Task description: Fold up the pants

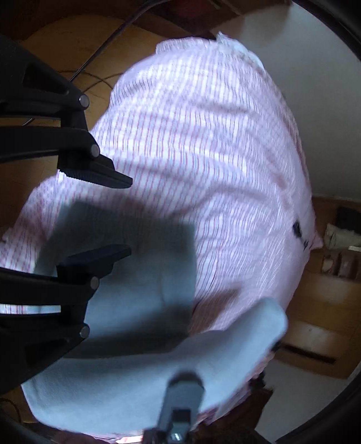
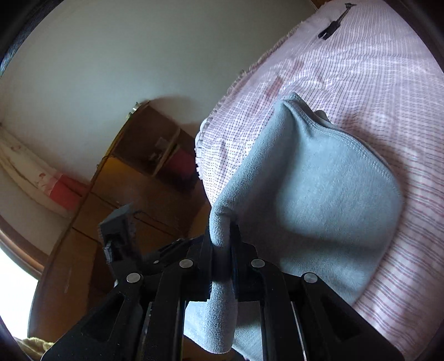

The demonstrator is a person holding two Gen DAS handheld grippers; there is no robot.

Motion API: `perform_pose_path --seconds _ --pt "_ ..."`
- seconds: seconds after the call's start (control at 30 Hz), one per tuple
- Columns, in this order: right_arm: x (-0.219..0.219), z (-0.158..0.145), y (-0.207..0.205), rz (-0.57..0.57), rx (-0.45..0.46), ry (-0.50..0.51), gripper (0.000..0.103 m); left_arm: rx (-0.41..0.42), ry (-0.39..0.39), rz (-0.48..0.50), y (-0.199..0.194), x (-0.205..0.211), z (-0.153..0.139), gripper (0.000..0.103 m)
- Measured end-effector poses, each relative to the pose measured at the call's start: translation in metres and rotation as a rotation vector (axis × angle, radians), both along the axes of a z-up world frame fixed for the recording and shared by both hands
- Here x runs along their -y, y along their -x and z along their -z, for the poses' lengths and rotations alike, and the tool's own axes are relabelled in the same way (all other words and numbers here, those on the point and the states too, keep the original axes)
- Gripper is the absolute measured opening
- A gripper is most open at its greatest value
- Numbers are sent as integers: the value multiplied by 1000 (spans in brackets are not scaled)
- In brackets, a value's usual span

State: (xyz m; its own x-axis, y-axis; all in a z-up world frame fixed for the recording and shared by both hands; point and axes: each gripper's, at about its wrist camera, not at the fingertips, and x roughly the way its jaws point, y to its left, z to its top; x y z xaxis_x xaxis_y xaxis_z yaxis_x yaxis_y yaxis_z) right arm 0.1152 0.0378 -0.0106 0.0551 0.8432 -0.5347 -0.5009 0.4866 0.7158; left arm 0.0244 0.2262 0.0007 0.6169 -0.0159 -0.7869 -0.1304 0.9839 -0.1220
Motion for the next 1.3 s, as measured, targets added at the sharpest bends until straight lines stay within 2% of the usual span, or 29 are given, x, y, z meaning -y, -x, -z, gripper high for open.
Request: perform_pose_path --seconds 0.1,0.27,0.4,0.5,0.6,0.73,0.8,0.9,0.97,1.03,1.13,1.3 --pt "-14 9 -7 2 -16 4 3 1 18 -26 4 -17 -1 44" --pt "-39 26 -13 4 -39 37 3 -20 3 -20 1 -26 1 44" --pt "-44 38 -17 3 -67 69 12 -37 -14 -31 -2 -30 4 44" --pt "-44 36 -17 -21 -85 50 18 -46 -20 -49 -6 -38 5 44" --pt "-30 19 -9 -25 -10 41 26 -25 -24 -60 -2 -43 -4 44" --pt "1 10 -2 18 62 105 30 26 -13 -41 2 -43 -29 44" --pt "23 13 0 66 72 146 36 50 18 -13 4 -41 -39 52" --pt "56 19 7 166 92 238 51 65 80 50 2 -31 -44 65" --pt "71 25 9 222 83 289 53 51 110 74 -4 -25 -42 65" --pt "77 36 9 230 31 271 53 32 148 97 -11 -18 -35 66" --pt "77 52 6 215 -59 236 53 -2 151 104 -19 -12 -22 66" --pt "61 61 4 173 -57 202 53 -90 153 71 -33 -14 3 66"
